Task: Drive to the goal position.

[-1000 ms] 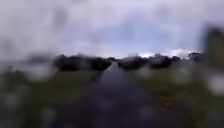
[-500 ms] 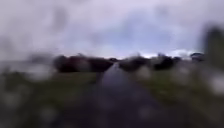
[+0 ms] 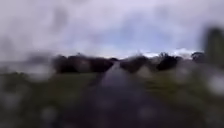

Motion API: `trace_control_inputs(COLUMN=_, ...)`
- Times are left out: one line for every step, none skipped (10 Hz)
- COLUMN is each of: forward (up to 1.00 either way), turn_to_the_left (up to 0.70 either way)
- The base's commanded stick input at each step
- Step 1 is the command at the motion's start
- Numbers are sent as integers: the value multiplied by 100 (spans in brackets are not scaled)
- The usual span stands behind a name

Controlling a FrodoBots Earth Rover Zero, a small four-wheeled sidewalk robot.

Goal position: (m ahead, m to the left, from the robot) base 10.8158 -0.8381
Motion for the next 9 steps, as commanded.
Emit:
trace_control_inputs(forward=70, turn_to_the_left=0)
trace_control_inputs(forward=70, turn_to_the_left=0)
trace_control_inputs(forward=70, turn_to_the_left=0)
trace_control_inputs(forward=70, turn_to_the_left=0)
trace_control_inputs(forward=70, turn_to_the_left=0)
trace_control_inputs(forward=70, turn_to_the_left=0)
trace_control_inputs(forward=70, turn_to_the_left=0)
trace_control_inputs(forward=70, turn_to_the_left=0)
trace_control_inputs(forward=70, turn_to_the_left=0)
